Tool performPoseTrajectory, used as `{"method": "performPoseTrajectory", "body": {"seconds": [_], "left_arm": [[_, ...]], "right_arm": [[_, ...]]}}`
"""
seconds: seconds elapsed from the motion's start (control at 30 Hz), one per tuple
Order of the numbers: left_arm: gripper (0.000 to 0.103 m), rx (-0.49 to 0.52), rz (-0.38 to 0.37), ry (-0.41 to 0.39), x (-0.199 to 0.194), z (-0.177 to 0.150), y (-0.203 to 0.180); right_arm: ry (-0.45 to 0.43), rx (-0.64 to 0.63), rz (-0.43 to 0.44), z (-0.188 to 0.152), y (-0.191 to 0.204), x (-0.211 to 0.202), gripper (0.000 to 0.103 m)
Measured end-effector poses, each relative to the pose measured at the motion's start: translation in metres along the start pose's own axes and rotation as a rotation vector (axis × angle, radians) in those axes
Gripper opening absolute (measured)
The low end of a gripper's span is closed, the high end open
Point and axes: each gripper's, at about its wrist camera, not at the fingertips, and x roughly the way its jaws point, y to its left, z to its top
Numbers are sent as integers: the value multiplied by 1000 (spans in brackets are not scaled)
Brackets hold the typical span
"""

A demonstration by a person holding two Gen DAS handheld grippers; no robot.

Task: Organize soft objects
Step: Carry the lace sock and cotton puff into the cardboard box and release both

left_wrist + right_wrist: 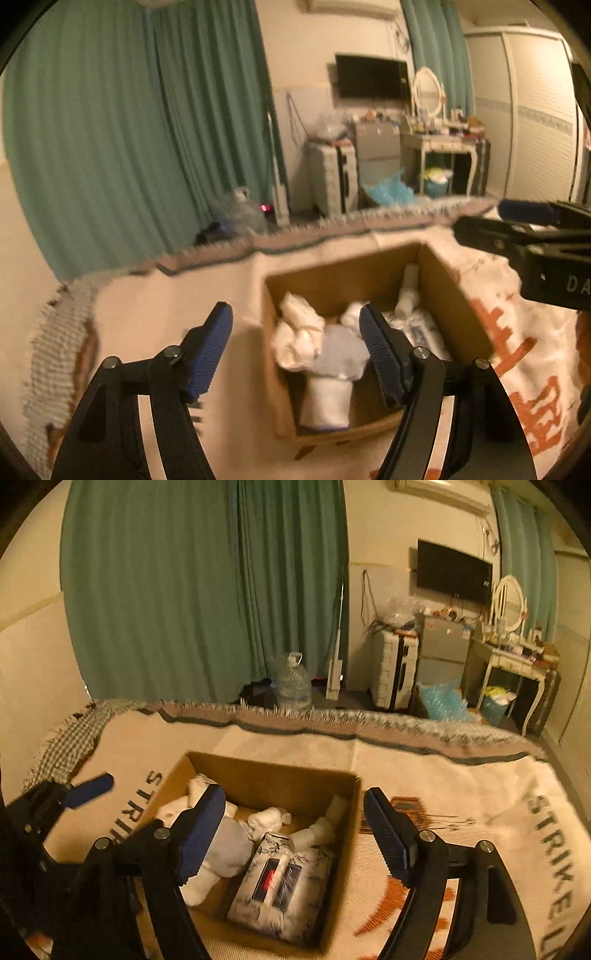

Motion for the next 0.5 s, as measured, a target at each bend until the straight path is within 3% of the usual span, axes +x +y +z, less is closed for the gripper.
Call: {"method": "performPoseTrajectory", "body": {"seconds": [0.07,0.13,0.17,0.4,0.5], "left_arm": [[72,-5,4,-42,-27,8,6],[91,-15,12,-91,-59,16,11],[94,-28,19,-129,-81,17,15],[94,-26,68,-199,-152,9,30],[94,-12,77,-215,-162,-6,32]], "right_arm": [[-19,-13,-4,5,2,-32,77],[-51,-36,-15,10,8,-70,78],[-63,-44,-20,11,9,-83,79],[-138,-87,8,9,41,-180,101],[-150,-111,26,-3,58,-204,101]]}}
